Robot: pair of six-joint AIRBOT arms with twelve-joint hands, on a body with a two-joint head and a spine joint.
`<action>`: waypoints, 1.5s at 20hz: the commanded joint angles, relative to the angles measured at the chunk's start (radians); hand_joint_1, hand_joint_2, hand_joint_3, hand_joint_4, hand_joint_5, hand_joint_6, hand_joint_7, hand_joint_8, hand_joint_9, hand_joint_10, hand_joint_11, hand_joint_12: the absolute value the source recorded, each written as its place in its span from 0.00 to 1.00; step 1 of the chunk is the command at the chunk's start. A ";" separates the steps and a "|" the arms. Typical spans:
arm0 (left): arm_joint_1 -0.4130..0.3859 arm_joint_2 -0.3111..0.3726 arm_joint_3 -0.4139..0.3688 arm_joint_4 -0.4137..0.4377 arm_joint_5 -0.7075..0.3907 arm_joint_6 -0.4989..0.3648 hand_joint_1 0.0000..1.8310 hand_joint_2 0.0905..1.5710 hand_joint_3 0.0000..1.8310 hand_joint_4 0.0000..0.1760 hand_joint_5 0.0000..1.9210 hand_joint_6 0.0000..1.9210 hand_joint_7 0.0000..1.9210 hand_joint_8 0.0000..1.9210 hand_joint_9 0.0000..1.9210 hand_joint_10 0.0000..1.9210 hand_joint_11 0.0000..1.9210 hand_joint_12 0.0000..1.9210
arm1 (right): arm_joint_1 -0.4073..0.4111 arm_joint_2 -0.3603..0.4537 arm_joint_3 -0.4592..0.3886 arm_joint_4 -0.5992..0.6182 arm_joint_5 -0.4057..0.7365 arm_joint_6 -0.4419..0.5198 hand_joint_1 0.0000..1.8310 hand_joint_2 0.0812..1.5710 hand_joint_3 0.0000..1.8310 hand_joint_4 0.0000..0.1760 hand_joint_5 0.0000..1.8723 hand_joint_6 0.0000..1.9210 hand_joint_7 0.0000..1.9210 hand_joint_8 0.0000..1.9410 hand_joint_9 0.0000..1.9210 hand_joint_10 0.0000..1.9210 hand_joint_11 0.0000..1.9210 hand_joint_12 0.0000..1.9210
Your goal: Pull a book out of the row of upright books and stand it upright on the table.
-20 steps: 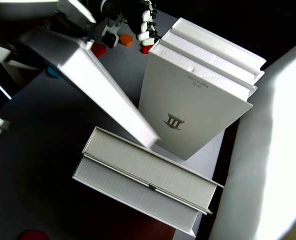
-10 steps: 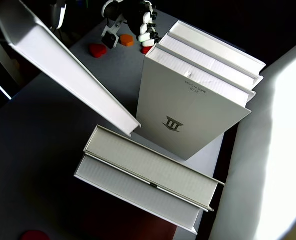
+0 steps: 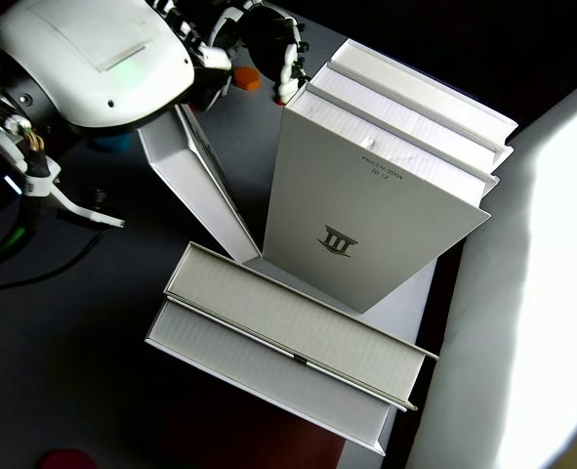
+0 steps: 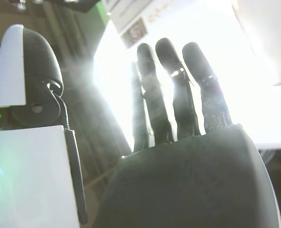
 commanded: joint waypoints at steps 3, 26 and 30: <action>-0.004 -0.006 0.000 -0.025 -0.112 -0.012 0.67 0.56 0.00 0.00 0.18 0.29 0.24 0.23 0.11 0.59 0.00 0.87 | -0.006 -0.038 0.008 0.126 0.090 -0.004 0.62 0.81 0.00 0.00 0.35 0.71 0.37 0.81 0.25 0.85 0.22 1.00; 0.000 -0.009 -0.008 -0.025 -0.109 -0.012 0.67 0.55 0.00 0.00 0.18 0.28 0.20 0.31 0.12 0.58 0.00 0.86 | -0.033 0.010 -0.029 0.072 0.098 0.055 0.00 0.71 0.00 0.91 0.20 0.04 0.00 0.00 0.00 0.00 0.00 0.00; 0.000 -0.009 -0.008 -0.025 -0.110 -0.012 0.66 0.55 0.00 0.00 0.18 0.28 0.20 0.32 0.11 0.59 0.00 0.85 | -0.044 0.024 -0.034 0.089 0.099 0.059 0.13 0.63 0.00 0.94 0.00 0.00 0.00 0.00 0.00 0.00 0.00 0.00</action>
